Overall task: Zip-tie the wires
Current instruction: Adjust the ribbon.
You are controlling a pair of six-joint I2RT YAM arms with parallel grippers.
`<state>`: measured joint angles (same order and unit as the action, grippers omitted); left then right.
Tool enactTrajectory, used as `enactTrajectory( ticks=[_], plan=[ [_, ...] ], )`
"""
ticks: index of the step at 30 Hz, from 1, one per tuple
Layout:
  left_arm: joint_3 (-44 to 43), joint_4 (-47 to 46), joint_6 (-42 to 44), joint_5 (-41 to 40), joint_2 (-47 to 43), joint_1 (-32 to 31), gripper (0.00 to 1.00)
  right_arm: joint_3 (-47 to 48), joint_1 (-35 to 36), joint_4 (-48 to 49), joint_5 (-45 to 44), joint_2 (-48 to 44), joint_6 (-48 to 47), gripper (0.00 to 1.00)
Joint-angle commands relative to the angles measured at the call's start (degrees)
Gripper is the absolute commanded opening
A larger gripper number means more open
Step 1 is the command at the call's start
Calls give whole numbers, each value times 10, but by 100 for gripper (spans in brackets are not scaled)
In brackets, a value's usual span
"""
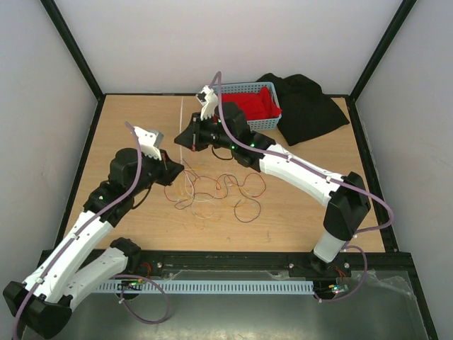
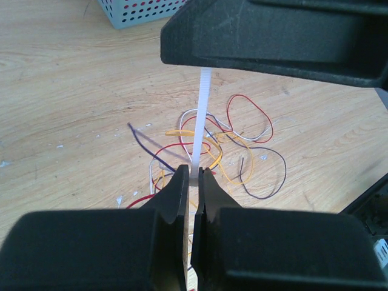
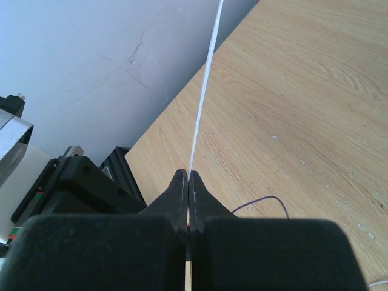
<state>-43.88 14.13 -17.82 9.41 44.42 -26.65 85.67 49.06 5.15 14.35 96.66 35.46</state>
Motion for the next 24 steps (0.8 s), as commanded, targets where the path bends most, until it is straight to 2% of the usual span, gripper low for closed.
enactTrajectory(
  ticks=[1,12,18,20,24],
  plan=[
    [33,58,-14,13,-1,-2,0,44,-13,46,-25,-9,-15,0],
    [69,58,-28,6,-9,-2,0,50,-17,53,-7,-17,-14,0],
    [54,61,-17,-6,-12,-3,0,40,-21,61,24,-21,-26,1],
    [38,66,-5,-10,-15,-2,0,18,-30,73,32,-38,-31,27],
    [1,70,13,-6,-13,-2,0,-57,-69,122,63,-92,-37,58]
  ],
)
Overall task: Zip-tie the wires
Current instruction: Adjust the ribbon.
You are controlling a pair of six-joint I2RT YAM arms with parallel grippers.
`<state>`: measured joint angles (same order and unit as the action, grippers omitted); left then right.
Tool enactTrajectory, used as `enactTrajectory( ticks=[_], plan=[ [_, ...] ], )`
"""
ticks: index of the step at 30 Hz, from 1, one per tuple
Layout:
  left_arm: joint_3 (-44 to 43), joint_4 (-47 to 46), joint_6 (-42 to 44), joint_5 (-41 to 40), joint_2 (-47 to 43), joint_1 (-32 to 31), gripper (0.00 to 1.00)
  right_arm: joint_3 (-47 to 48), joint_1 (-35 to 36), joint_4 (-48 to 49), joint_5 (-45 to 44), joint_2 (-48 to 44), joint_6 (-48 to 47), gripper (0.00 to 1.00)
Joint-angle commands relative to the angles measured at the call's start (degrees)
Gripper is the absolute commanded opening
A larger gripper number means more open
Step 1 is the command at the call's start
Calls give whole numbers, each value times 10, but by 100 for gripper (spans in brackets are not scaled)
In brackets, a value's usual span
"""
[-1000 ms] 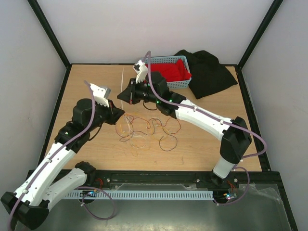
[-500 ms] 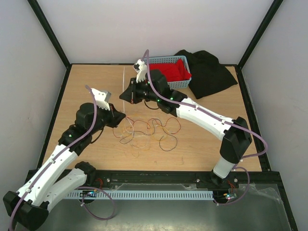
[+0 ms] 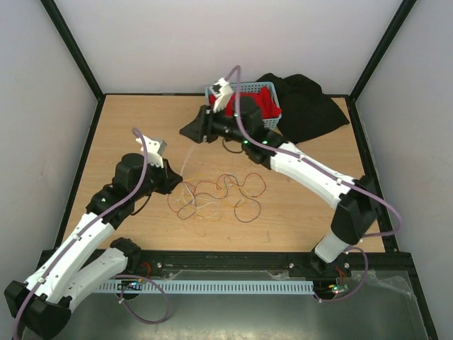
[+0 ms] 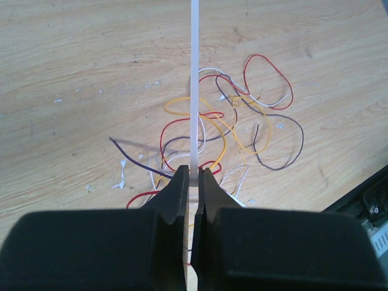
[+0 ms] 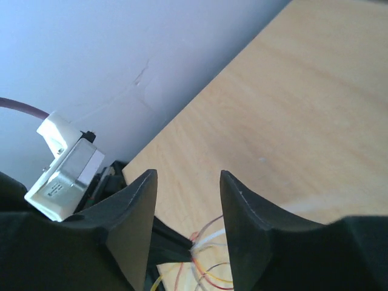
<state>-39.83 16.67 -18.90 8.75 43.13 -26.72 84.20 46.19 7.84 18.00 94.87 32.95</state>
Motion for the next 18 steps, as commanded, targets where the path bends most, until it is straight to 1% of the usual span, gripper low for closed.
enactTrajectory(
  ticks=[1,3,5,7,9,11,13,15,18],
  plan=[
    [-49,47,25,2,1,-2,0,-62,-53,103,35,-89,-13,64],
    [-65,49,26,7,4,-2,0,-103,-79,122,61,-119,-23,74],
    [-78,49,24,10,6,-2,0,-145,-101,130,98,-142,-35,81],
    [-89,51,22,12,6,-2,0,-174,-114,130,140,-160,-69,89],
    [-103,56,17,10,7,-2,0,-209,-115,140,175,-178,-122,97],
    [-120,68,14,5,10,-2,0,-260,-115,181,229,-197,-155,100],
    [-139,86,9,-9,16,-2,0,-308,-110,234,261,-216,-176,99],
    [-156,107,-3,-37,23,-2,0,-338,-89,258,267,-235,-219,99],
    [-175,133,-9,-72,34,-2,0,-351,-42,242,251,-249,-296,99]
  ],
)
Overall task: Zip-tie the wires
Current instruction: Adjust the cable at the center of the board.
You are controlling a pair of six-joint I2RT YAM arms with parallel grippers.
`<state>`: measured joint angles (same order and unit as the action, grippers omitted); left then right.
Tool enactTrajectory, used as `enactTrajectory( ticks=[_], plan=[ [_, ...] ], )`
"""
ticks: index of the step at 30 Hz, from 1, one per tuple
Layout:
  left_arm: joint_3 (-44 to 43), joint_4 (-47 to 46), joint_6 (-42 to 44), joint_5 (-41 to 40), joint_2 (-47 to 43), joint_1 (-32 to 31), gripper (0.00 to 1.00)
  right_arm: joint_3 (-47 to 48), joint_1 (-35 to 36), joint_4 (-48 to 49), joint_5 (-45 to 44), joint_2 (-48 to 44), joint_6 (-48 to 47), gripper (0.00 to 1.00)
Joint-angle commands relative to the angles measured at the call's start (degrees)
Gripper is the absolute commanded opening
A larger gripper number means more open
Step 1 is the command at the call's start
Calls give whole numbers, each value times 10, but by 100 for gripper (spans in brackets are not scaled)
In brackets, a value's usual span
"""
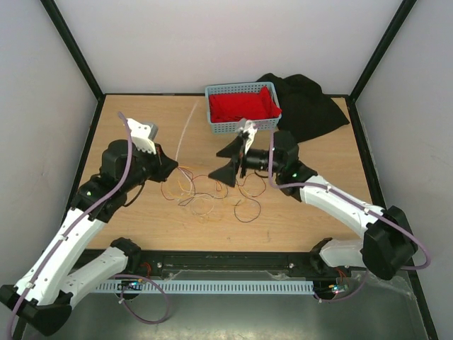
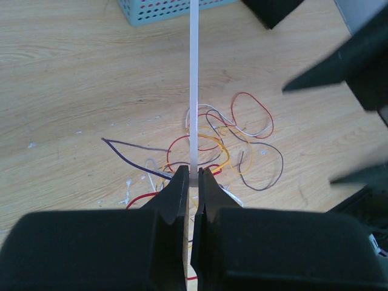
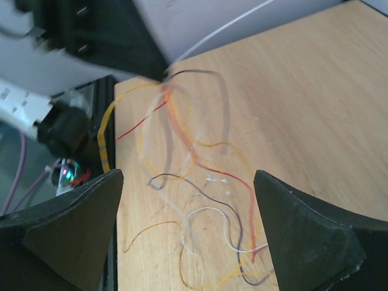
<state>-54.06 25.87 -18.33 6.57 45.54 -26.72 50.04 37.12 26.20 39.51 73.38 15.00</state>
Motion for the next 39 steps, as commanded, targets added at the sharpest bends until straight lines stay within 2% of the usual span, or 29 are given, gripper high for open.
enactTrajectory(
  ticks=[1,6,13,23,30,35,39],
  plan=[
    [-38,46,-15,-56,13,-2,0,-10,61,55,25,-34,-128,99],
    [-49,56,-20,-65,17,-2,0,-18,131,58,-79,-19,-189,99],
    [-52,62,-26,-71,17,-3,0,-47,201,209,-194,48,-246,99],
    [-47,66,-30,-77,18,-5,0,12,230,225,-213,126,-225,99],
    [-53,67,-31,-64,9,-9,0,32,229,206,-253,167,-264,99],
    [-64,80,-20,-61,-14,-9,0,73,223,144,-226,194,-260,100],
    [-78,100,-7,-62,-24,-9,0,78,217,128,-204,199,-253,93]
  ],
)
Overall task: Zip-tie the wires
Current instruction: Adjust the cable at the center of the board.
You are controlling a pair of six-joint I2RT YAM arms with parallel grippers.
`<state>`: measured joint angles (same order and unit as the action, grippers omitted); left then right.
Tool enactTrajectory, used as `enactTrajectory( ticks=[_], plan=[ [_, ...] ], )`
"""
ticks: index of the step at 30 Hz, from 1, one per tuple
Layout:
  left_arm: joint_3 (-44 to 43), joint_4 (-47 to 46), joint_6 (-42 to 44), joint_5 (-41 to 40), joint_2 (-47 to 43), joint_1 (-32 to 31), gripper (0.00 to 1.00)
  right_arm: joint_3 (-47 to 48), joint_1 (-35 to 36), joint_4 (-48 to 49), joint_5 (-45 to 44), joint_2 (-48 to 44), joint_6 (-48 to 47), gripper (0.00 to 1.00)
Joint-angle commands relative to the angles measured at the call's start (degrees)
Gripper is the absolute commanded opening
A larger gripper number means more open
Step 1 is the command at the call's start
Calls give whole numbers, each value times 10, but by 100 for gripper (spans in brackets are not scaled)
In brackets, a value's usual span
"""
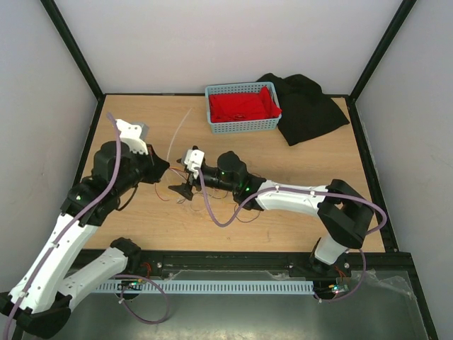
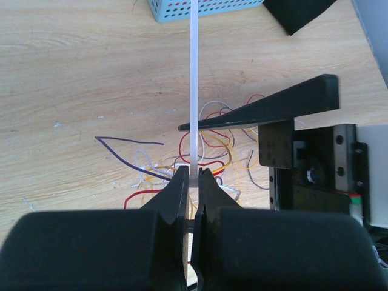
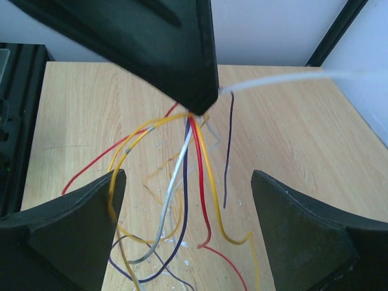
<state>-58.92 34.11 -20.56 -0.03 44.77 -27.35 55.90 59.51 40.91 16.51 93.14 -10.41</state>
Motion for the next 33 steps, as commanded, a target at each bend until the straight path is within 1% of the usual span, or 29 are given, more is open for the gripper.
enactTrajectory(
  ticks=[1,4,6,8,10,13,14,15,17,18,21,25,26,28,33],
  plan=[
    [-31,22,20,2,-18,-2,0,20,-10,-23,31,0,6,91],
    [-36,37,28,-5,-21,-2,0,18,-25,-33,57,-7,27,80],
    [-37,42,28,-8,-24,-2,0,19,-35,-37,82,-8,42,68],
    [-38,43,26,-6,-26,-2,0,24,-44,-42,111,-6,49,49],
    [-40,44,24,-1,-25,-2,0,30,-47,-49,121,-4,54,28],
    [-39,45,24,-1,-24,-2,0,35,-50,-61,122,-9,57,6],
    [-38,46,22,-1,-25,-2,0,36,-52,-66,121,-13,59,2],
    [-37,46,22,-2,-25,-2,0,36,-54,-72,121,-17,61,0],
    [-36,45,21,-3,-26,-2,0,37,-61,-89,120,-27,65,0],
    [-36,45,21,-3,-27,-2,2,39,-65,-103,127,-33,66,0],
    [-39,42,33,6,-35,-2,19,65,-82,-181,170,-48,58,0],
    [-53,39,89,49,-46,-2,57,137,-92,-362,213,-59,7,0],
    [-56,38,102,62,-51,-2,65,147,-94,-392,217,-65,-2,0],
    [-62,35,130,82,-60,-2,78,150,-100,-419,220,-80,-5,0],
    [-68,15,171,102,-94,-2,98,138,-138,-437,230,-121,21,0]
  ],
)
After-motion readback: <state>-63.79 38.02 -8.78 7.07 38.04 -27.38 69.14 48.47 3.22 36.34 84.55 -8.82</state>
